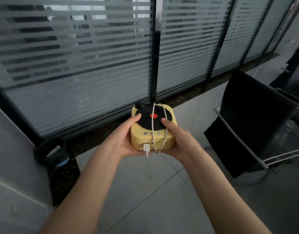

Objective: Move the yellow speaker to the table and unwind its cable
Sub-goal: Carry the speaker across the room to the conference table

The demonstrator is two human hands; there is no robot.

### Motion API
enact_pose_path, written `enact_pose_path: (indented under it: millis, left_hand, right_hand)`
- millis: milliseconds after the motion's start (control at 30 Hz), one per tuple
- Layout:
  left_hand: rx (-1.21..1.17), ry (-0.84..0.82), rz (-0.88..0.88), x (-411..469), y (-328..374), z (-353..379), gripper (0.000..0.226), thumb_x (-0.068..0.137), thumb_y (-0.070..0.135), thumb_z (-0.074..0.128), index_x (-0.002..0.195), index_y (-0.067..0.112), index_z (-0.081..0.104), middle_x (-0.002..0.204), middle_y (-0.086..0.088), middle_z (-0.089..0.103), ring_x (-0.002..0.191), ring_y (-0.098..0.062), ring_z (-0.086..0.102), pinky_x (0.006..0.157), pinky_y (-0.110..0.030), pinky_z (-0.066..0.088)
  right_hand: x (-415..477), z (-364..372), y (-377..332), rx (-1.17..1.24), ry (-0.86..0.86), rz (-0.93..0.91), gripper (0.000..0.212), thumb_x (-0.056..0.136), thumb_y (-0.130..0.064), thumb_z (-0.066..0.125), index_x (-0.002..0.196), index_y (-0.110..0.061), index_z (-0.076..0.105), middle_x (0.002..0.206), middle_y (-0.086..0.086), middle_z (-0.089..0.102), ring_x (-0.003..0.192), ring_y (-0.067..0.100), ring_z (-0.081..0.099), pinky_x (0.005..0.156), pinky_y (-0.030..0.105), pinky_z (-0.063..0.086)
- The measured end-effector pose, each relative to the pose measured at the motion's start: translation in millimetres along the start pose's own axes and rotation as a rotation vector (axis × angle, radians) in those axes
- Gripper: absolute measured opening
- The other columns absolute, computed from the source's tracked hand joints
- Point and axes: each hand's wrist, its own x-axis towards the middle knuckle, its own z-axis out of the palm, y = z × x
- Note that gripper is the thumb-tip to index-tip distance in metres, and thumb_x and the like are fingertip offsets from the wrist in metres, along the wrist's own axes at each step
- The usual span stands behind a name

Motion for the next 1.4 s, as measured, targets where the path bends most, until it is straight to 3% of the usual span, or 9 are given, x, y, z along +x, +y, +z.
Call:
enact_pose_path:
  millis: [167,400,500,633,733,967,1400]
  left_hand:
    - [0.012,-0.013,-0.053,60.8,23.5,3.4,0.046,0.081,0.047,0.060,0.118,0.019,0.064,0.101,-0.014,0.074,0.083,-0.035,0.071,0.067,-0.049,0.056]
    - [0.043,-0.026,-0.055,169.1,75.7,24.3,0.046,0.080,0.047,0.062,0.117,0.020,0.064,0.105,-0.015,0.073,0.088,-0.037,0.069,0.064,-0.049,0.055]
    - [0.044,-0.047,-0.049,214.7,103.6,40.8,0.042,0.081,0.047,0.060,0.113,0.021,0.065,0.100,-0.013,0.075,0.083,-0.034,0.071,0.064,-0.048,0.055]
    - [0.042,-0.077,-0.055,267.1,134.3,59.8,0.046,0.081,0.048,0.060,0.117,0.019,0.063,0.107,-0.016,0.072,0.089,-0.035,0.068,0.065,-0.048,0.055]
    - [0.017,-0.075,-0.088,304.4,154.5,71.5,0.051,0.078,0.048,0.062,0.119,0.019,0.062,0.112,-0.017,0.070,0.094,-0.037,0.066,0.067,-0.049,0.054]
    - [0.025,-0.070,-0.122,397.5,204.2,80.9,0.050,0.077,0.048,0.064,0.117,0.017,0.063,0.101,-0.017,0.073,0.089,-0.036,0.068,0.069,-0.051,0.056]
    - [0.241,-0.192,-0.190,596.8,340.4,129.0,0.046,0.078,0.047,0.063,0.113,0.017,0.064,0.091,-0.017,0.076,0.089,-0.036,0.067,0.071,-0.050,0.055]
  right_hand:
    - [55.4,-5.1,-18.4,0.023,0.069,0.030,0.051,0.075,-0.029,0.076,0.113,-0.004,0.054,0.100,0.016,0.070,0.085,0.031,0.071,0.070,0.049,0.060]
    - [156.4,-19.5,-69.8,0.038,0.109,0.030,0.050,0.076,-0.029,0.075,0.113,-0.005,0.053,0.100,0.015,0.070,0.084,0.029,0.070,0.070,0.047,0.060]
    - [199.2,-27.7,-102.4,0.028,0.121,0.023,0.041,0.077,-0.030,0.074,0.104,-0.007,0.055,0.098,0.014,0.070,0.085,0.029,0.071,0.072,0.046,0.060]
    - [246.9,-38.6,-140.6,0.003,0.116,0.017,0.036,0.078,-0.031,0.073,0.099,-0.009,0.054,0.099,0.014,0.070,0.086,0.028,0.071,0.075,0.047,0.059]
    - [281.6,-44.7,-165.2,-0.008,0.124,0.017,0.041,0.078,-0.032,0.073,0.105,-0.008,0.056,0.102,0.015,0.070,0.087,0.028,0.071,0.073,0.044,0.060]
    - [370.6,-49.9,-206.8,0.011,0.133,0.026,0.037,0.079,-0.032,0.072,0.103,-0.008,0.057,0.098,0.013,0.071,0.084,0.026,0.070,0.072,0.043,0.060]
    - [561.4,-59.6,-308.1,0.179,0.287,-0.030,0.053,0.077,-0.032,0.074,0.116,-0.004,0.055,0.104,0.016,0.071,0.090,0.031,0.071,0.076,0.047,0.060]
